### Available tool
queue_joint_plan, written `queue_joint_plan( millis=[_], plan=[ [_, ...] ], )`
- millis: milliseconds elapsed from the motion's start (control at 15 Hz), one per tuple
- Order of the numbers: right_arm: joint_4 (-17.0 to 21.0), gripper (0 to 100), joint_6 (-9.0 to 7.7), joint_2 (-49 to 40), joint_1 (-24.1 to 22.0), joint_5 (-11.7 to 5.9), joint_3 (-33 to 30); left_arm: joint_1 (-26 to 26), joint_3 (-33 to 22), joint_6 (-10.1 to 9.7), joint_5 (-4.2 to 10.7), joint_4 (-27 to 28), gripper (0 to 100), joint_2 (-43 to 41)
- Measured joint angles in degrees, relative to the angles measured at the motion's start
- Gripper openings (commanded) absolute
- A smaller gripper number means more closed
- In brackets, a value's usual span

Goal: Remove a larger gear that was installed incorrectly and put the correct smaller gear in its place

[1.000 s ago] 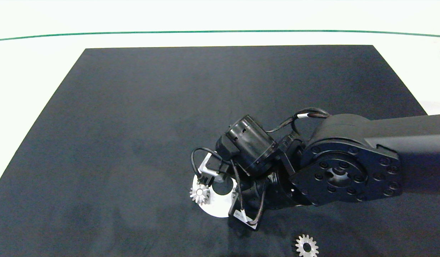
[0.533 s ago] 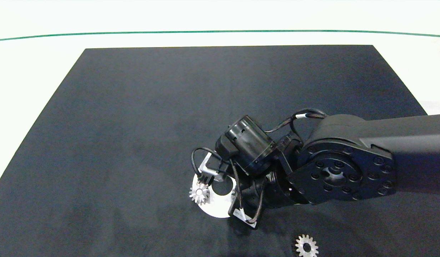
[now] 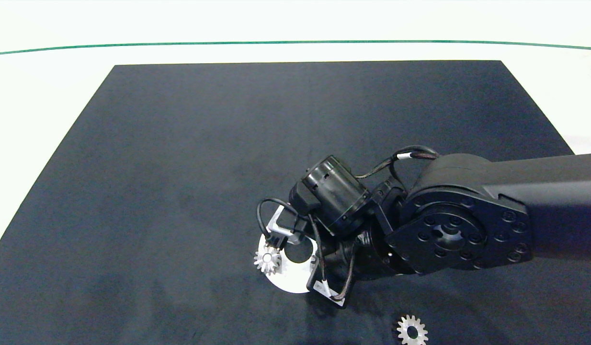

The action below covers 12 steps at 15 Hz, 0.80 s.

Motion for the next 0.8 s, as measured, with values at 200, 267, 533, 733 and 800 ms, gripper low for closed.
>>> queue_joint_plan(
  millis=[200,267,533,733,800],
  plan=[
    [0.1,37,-0.01,-0.4,0.2,0.05,0.0,0.0,0.0,0.00,0.00,-0.1,100,0.1],
    [0.2,37,-0.01,-0.6,0.2,0.09,0.0,0.0,0.0,0.00,0.00,-0.1,100,0.1],
    [0.2,37,-0.15,-1.5,0.4,0.11,-0.1,0.0,0.0,0.02,0.00,-0.1,100,0.1],
    [0.3,37,-0.65,-2.7,0.5,0.11,-0.2,0.0,0.1,0.02,0.00,-0.1,100,0.1],
    [0.2,37,-0.72,-3.2,0.5,0.09,-0.2,0.0,0.1,0.00,0.00,-0.1,100,0.0]
  ],
)
